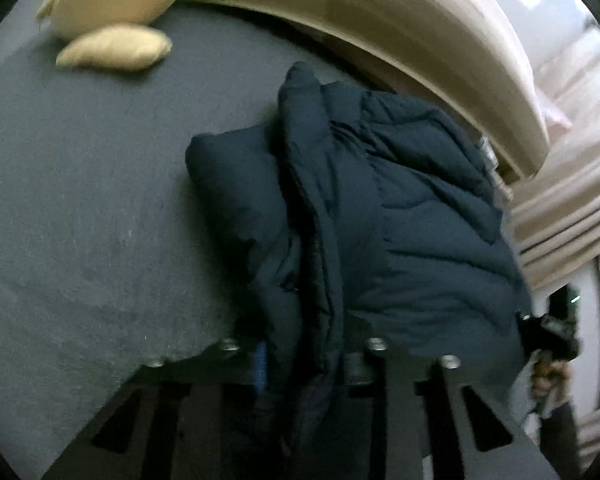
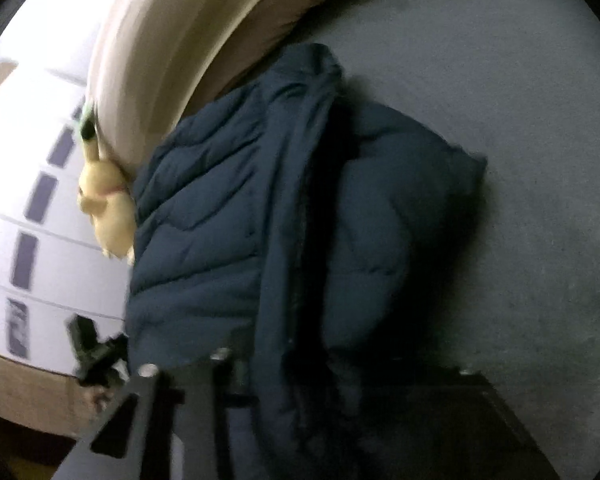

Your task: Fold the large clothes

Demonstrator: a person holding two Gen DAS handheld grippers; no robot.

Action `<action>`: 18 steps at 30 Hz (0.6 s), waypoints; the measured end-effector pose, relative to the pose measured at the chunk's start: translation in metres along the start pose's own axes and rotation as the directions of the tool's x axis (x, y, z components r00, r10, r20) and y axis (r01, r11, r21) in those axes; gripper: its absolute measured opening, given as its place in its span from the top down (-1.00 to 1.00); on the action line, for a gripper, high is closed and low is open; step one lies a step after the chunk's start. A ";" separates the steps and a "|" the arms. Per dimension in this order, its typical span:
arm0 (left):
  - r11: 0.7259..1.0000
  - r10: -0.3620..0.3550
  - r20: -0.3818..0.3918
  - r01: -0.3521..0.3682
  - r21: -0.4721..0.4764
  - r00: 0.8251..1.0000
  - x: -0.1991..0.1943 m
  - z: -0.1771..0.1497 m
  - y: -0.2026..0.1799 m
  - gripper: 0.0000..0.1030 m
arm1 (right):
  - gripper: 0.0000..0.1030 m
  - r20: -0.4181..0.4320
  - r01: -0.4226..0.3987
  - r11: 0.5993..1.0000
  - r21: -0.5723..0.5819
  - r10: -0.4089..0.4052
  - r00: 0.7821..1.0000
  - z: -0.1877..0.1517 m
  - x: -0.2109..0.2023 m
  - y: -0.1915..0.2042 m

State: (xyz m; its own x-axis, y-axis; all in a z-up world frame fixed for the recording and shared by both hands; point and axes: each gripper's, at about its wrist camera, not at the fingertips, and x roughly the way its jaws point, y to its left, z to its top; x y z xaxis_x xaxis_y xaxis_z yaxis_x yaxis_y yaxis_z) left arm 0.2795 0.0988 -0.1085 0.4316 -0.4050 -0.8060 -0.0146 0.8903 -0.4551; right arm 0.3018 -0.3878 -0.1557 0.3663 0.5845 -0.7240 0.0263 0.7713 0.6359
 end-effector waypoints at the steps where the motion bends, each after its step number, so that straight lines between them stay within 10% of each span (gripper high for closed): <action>1: 1.000 0.027 0.006 -0.027 0.015 1.000 -0.003 0.003 -0.007 0.68 | 0.49 -0.001 0.021 1.000 -0.012 -0.021 1.000 0.001 -0.004 0.008; 11: 0.996 0.030 0.166 -0.043 0.075 0.986 -0.105 0.032 -0.061 0.75 | 0.69 0.096 0.042 0.977 -0.208 -0.023 0.995 0.001 -0.097 0.123; 18: 0.989 0.007 0.234 -0.040 0.139 0.972 -0.193 -0.006 -0.075 0.74 | 0.69 0.152 0.028 0.957 -0.289 0.017 0.988 -0.047 -0.170 0.164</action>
State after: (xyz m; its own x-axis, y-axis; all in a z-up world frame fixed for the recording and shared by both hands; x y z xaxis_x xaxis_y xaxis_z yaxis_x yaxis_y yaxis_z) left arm 0.1914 0.1091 0.0791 0.6302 -0.3391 -0.6985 0.0939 0.9263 -0.3650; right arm 0.2005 -0.3483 0.0593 0.5037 0.5522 -0.6644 -0.2332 0.8274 0.5109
